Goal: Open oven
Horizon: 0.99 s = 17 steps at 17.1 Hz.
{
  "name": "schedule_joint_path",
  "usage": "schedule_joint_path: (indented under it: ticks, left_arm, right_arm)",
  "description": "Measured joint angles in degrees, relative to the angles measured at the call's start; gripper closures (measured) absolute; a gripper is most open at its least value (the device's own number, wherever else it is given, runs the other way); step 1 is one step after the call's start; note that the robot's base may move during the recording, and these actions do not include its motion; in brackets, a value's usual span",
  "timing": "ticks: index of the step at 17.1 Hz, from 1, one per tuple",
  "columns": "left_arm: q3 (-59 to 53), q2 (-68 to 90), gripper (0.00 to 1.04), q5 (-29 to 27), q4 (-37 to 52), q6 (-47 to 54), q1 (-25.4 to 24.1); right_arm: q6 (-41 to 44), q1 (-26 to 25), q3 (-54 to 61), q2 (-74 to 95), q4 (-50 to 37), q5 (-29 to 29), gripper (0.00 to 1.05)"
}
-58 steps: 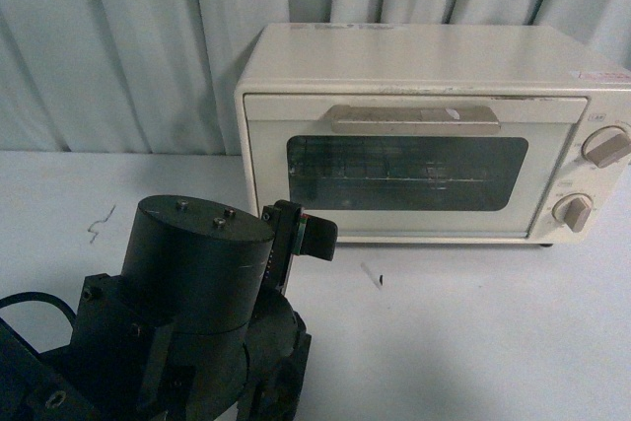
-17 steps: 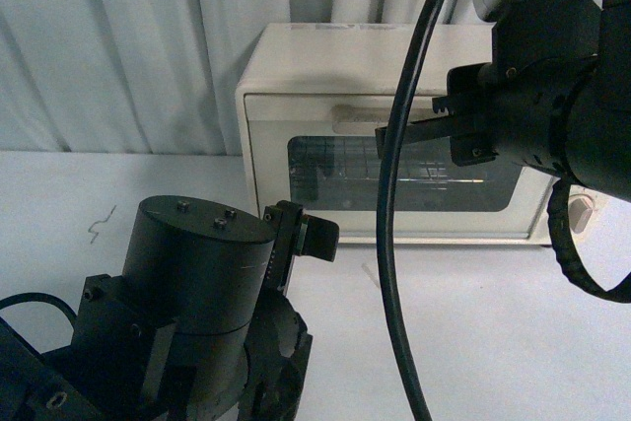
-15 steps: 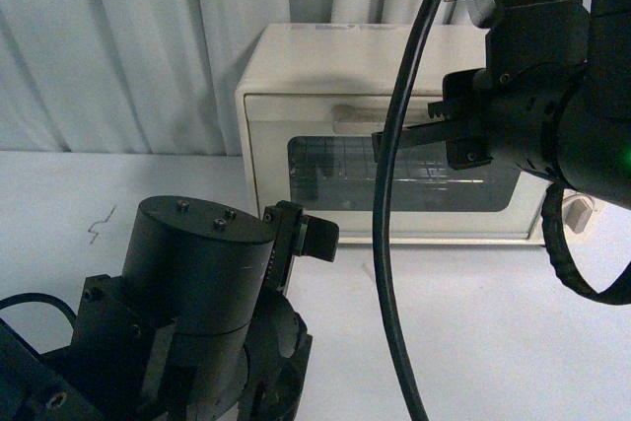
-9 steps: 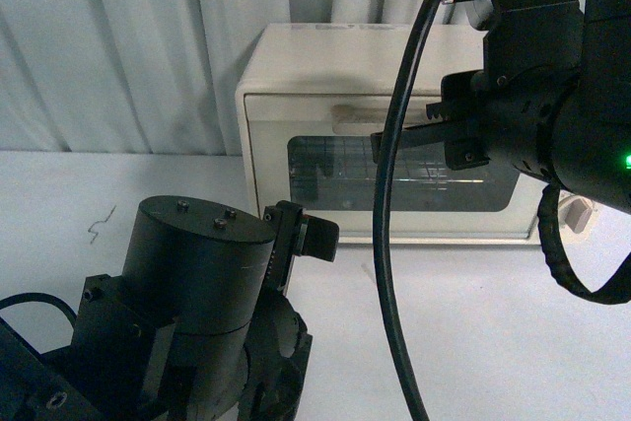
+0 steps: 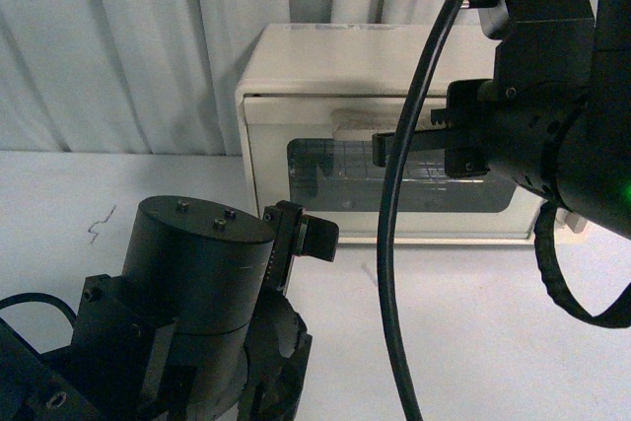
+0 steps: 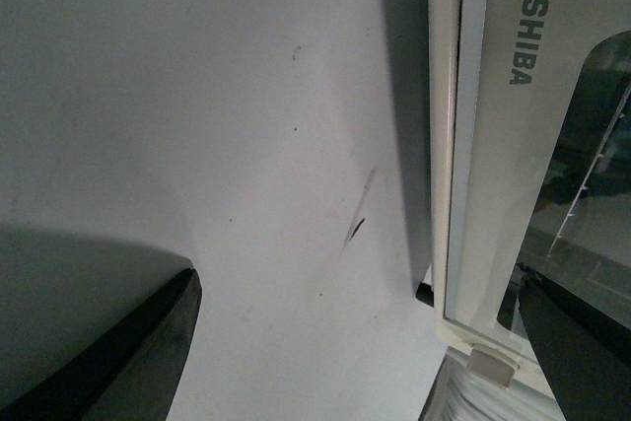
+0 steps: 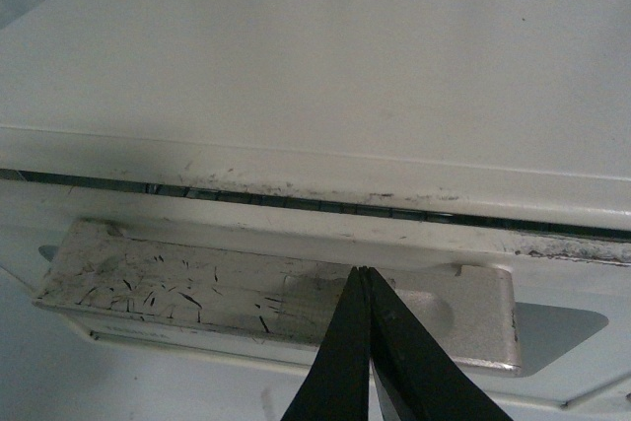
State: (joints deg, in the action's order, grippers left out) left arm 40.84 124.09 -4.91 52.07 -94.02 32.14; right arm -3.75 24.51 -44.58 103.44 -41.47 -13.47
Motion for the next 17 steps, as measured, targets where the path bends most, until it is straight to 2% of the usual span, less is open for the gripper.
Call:
schedule_joint_path:
  ticks: [7, 10, 11, 13, 14, 15, 16, 17]
  left_arm:
    - [0.0, 0.0, 0.07, 0.02, 0.0, 0.0, 0.0]
    - [0.0, 0.0, 0.07, 0.0, 0.04, 0.02, 0.0]
    - [0.0, 0.0, 0.07, -0.02, 0.02, 0.02, 0.0]
    - [0.0, 0.0, 0.07, 0.0, 0.0, 0.02, 0.0]
    - [0.0, 0.0, 0.07, 0.0, 0.0, 0.02, 0.0]
    - [0.0, 0.0, 0.07, 0.0, -0.02, 0.02, -0.02]
    - [0.0, 0.0, 0.07, -0.02, -0.09, 0.02, -0.07]
    - [0.0, 0.0, 0.07, 0.0, -0.09, 0.02, -0.04]
  right_arm:
    - [-4.72, 1.79, 11.91, -8.26, -0.28, -2.1, 1.03]
    - [0.0, -0.42, 20.98, -23.8, 7.72, -10.91, 1.03]
    - [2.34, -0.92, 23.71, -34.14, 13.22, -14.88, 1.03]
    - [4.52, 1.18, 27.8, -56.5, 29.59, -22.1, 1.03]
    - [4.35, 2.34, 29.44, -70.84, 42.34, -27.34, 1.03]
    - [3.23, -0.94, 30.36, -79.78, 48.61, -27.91, 1.03]
    - [-0.37, -8.85, 31.32, -87.62, 56.15, -25.9, 1.01]
    - [-4.79, -15.67, 32.37, -89.5, 61.57, -20.92, 0.9]
